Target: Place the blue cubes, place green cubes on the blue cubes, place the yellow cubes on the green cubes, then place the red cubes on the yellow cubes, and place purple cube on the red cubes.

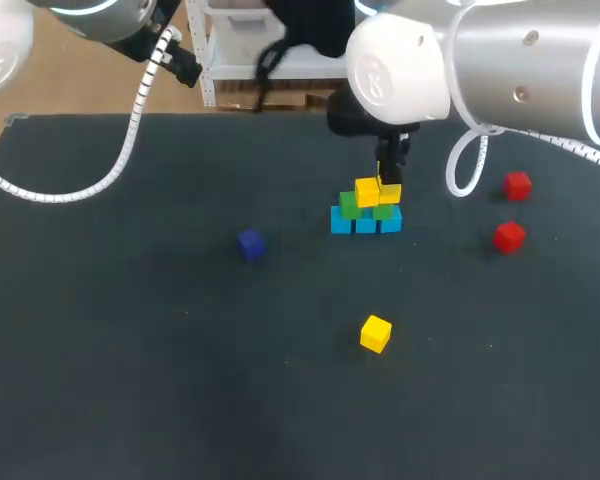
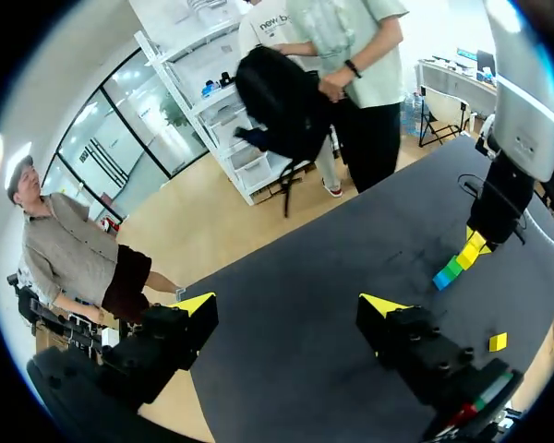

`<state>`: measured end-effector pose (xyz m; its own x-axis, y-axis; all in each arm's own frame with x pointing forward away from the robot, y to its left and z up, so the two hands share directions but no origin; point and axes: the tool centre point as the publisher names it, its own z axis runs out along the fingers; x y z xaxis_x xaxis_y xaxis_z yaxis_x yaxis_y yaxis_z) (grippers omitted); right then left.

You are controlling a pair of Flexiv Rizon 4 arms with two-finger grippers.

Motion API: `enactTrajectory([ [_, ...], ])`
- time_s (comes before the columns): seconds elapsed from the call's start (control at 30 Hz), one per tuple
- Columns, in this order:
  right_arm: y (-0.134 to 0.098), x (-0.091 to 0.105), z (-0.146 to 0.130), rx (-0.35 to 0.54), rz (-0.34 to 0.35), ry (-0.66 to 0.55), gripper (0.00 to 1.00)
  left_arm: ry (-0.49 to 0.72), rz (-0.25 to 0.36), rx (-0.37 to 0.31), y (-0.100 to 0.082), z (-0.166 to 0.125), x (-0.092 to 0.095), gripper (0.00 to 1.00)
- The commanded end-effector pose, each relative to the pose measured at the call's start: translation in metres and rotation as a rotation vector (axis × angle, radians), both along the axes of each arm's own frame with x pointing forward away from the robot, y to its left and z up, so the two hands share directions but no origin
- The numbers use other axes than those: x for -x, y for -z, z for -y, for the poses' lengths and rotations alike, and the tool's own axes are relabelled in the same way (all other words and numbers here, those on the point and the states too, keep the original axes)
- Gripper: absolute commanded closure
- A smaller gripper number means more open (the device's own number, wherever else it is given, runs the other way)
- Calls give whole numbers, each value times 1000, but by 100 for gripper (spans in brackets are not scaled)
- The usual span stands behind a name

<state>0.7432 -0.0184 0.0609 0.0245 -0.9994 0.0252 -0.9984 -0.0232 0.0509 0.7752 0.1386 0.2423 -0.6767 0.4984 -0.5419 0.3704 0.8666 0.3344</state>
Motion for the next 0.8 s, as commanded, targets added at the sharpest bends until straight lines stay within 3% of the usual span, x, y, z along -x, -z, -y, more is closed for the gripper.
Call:
enactTrajectory([
  [0.03,1,-2,0,-1,-5,0,71,1,0,0,0,-1,0,0],
  [0.17,1,-2,0,-2,-7,1,52,1,0,0,0,-1,0,0],
  [0.23,1,-2,0,-2,-7,2,15,1,0,0,0,-1,0,0],
  [0.33,1,-2,0,-3,-5,2,0,1,0,0,0,-1,0,0],
  [0.53,0,-2,2,-5,1,4,0,1,0,0,0,-1,0,0],
  [0.8,-12,1,29,-45,35,73,0,1,0,0,0,-1,0,0],
])
